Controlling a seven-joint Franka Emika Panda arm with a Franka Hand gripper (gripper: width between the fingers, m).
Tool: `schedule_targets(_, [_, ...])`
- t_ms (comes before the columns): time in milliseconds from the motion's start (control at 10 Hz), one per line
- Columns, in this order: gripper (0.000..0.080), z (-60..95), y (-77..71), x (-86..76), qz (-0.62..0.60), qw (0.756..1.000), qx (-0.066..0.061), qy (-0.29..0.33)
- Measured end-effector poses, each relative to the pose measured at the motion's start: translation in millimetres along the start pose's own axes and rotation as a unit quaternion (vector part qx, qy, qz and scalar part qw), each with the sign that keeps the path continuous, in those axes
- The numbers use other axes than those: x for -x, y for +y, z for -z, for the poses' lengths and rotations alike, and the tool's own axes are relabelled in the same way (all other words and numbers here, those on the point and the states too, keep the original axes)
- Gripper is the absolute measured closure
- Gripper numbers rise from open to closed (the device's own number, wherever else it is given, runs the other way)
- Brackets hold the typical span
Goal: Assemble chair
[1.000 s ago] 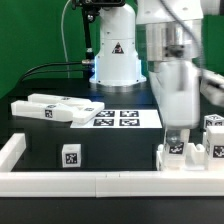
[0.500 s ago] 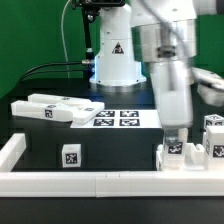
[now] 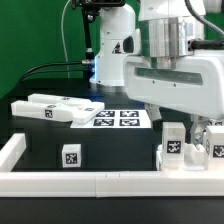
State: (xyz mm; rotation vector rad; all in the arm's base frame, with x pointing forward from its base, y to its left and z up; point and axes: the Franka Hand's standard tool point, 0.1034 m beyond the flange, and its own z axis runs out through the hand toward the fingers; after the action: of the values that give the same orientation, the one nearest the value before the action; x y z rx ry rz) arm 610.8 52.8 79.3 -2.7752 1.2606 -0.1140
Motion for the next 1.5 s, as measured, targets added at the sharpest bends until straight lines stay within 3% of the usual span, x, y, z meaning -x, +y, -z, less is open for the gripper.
schedule_targets(100, [0.0152, 0.7, 1.3, -4.4, 0.092, 0.996, 0.0, 0.008])
schedule_targets(200, [0.015, -0.7, -1.2, -3.5, 0.217, 0.976, 0.002, 0.025])
schedule_targets(400, [0.015, -3.3, 1.4, -2.1, 0.207, 0.978, 0.001, 0.026])
schedule_targets(500, [0.0238, -3.4, 1.5, -2.3, 0.2, 0.979, 0.001, 0.026])
schedule_targets(600, [0.0385, -3.5, 1.6, -2.2, 0.182, 0.983, 0.0, 0.026])
schedule_targets(700, [0.0518, -3.7, 1.5, -2.0, 0.133, 0.991, -0.001, 0.026])
schedule_targets(1100, [0.0515, -5.0, 2.8, -5.7, -0.1, 0.995, 0.006, 0.016])
schedule_targets(1200, [0.0515, -5.0, 3.7, -5.4, -0.185, 0.983, 0.009, 0.014])
schedule_targets(1400, [0.0515, -6.3, 7.9, -5.9, -0.393, 0.92, 0.0, 0.003])
schedule_targets(1500, [0.0515, -6.4, 9.2, -6.0, -0.441, 0.897, -0.003, -0.008])
